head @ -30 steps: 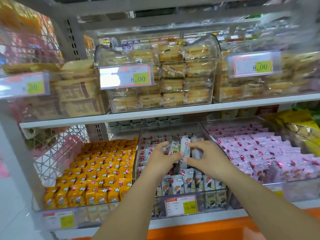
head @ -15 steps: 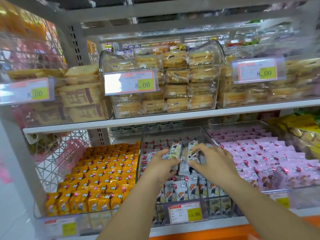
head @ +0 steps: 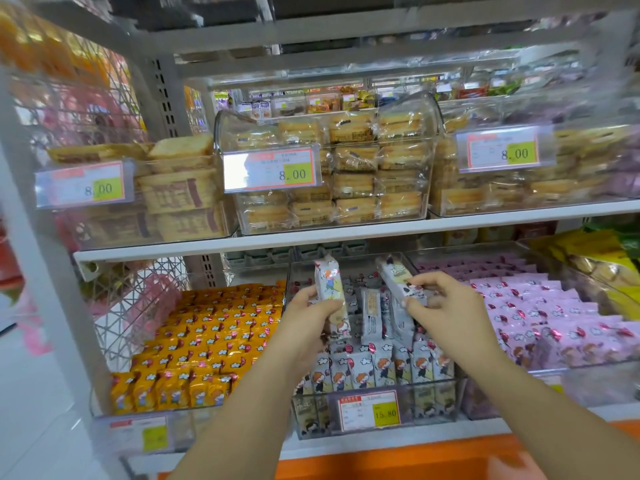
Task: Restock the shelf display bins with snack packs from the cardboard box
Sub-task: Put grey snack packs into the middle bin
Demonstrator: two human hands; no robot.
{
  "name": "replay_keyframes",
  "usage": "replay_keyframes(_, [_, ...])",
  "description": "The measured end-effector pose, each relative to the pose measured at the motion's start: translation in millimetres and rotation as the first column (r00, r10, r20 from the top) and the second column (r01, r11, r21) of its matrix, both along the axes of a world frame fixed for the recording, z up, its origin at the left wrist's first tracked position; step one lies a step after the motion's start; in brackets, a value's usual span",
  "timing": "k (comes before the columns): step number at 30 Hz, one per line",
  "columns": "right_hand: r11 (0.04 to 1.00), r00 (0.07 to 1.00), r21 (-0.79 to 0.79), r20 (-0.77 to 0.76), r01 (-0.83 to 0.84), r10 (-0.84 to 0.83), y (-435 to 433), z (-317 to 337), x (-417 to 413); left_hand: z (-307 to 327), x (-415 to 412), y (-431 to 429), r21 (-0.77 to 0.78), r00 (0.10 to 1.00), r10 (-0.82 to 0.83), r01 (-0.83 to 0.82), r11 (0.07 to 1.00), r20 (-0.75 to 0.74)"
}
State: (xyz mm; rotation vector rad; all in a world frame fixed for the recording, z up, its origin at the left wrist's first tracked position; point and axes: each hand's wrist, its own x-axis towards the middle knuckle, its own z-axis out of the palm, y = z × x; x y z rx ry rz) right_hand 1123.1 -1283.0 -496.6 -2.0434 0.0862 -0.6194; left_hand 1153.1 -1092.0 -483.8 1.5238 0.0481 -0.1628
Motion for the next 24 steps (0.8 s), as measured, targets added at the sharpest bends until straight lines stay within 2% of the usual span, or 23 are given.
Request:
replay_keyframes(2, [0.996, 0.998, 0.055, 0.005, -0.068, 0.067, -0.7, 1.8, -12.7, -0.5, -8.2, 5.8, 0.109, 0.999, -0.009, 0.005, 0.994, 0.032])
replay_keyframes(4, [0.993, 0.993, -0.026, -0.025, -0.113, 0.113, -1.4, -0.6, -27.3, -1.6, -20.2, 13.2, 0.270, 0.996, -0.032, 0.007, 0.963, 0.088])
replay_keyframes(6, [0.963, 0.987, -0.227, -0.112, -0.142, 0.119, -2.6, -6.4, -39.6, -2.8, -32.9, 19.5, 0.453, 0.989, -0.066, -0.001, 0.892, 0.132])
replay_keyframes(8, [0.875, 0.971, -0.443, -0.212, -0.196, 0.110, -2.4, -13.2, -45.7, -3.5, -45.0, 22.1, 0.633, 0.982, -0.113, -0.008, 0.774, 0.150])
replay_keyframes(10, [0.780, 0.968, -0.586, -0.232, -0.217, 0.095, 1.7, -17.0, -46.1, -6.5, -50.1, 22.4, 0.735, 0.973, -0.157, -0.017, 0.678, 0.168])
replay_keyframes(16, [0.808, 0.978, -0.572, -0.209, -0.143, 0.026, 6.0, -14.4, -36.7, -7.2, -52.1, 10.1, 0.852, 0.947, -0.262, -0.022, 0.524, 0.185])
replay_keyframes(21, [0.748, 0.988, -0.656, -0.152, -0.102, 0.002, 12.3, -15.7, -25.7, -6.3, -44.1, 10.6, 0.845, 0.935, -0.298, -0.004, 0.535, 0.193])
replay_keyframes(24, [0.738, 0.987, -0.660, -0.152, -0.143, 0.055, 15.2, -12.5, -20.8, -4.1, -40.9, 13.3, 0.868, 0.914, -0.356, 0.009, 0.496, 0.194])
